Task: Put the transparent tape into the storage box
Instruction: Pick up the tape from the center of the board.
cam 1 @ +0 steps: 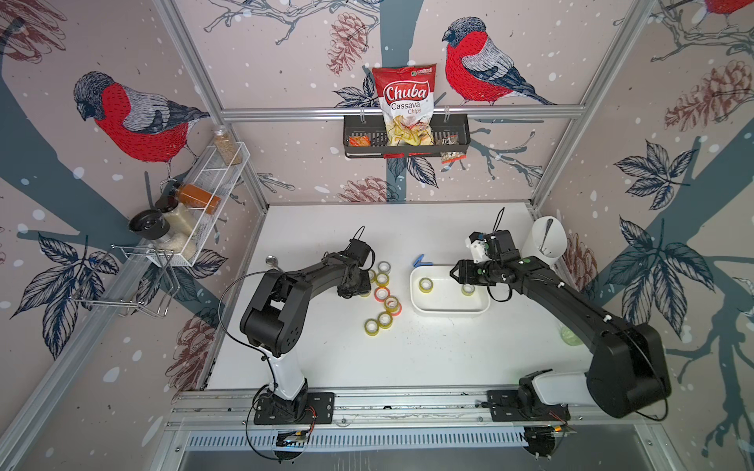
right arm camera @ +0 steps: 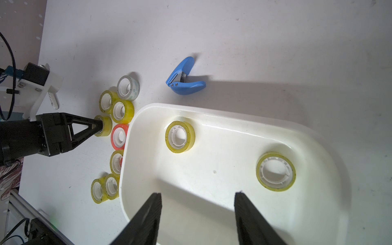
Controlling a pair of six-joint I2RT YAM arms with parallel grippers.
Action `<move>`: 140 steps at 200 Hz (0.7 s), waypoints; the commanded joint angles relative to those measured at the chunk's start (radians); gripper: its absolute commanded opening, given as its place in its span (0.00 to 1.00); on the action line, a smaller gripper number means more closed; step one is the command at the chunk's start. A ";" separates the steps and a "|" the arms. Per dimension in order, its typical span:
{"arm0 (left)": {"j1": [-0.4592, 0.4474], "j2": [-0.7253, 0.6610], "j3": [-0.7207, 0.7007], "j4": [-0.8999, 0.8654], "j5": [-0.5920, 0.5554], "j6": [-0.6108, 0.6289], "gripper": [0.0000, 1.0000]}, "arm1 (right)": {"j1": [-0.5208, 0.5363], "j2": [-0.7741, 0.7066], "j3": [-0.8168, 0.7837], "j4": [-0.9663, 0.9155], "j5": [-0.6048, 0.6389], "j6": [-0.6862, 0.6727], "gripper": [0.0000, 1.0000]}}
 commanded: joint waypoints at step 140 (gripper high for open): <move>-0.025 -0.170 0.027 -0.149 -0.047 0.011 0.15 | -0.009 -0.002 0.001 0.012 0.003 -0.002 0.60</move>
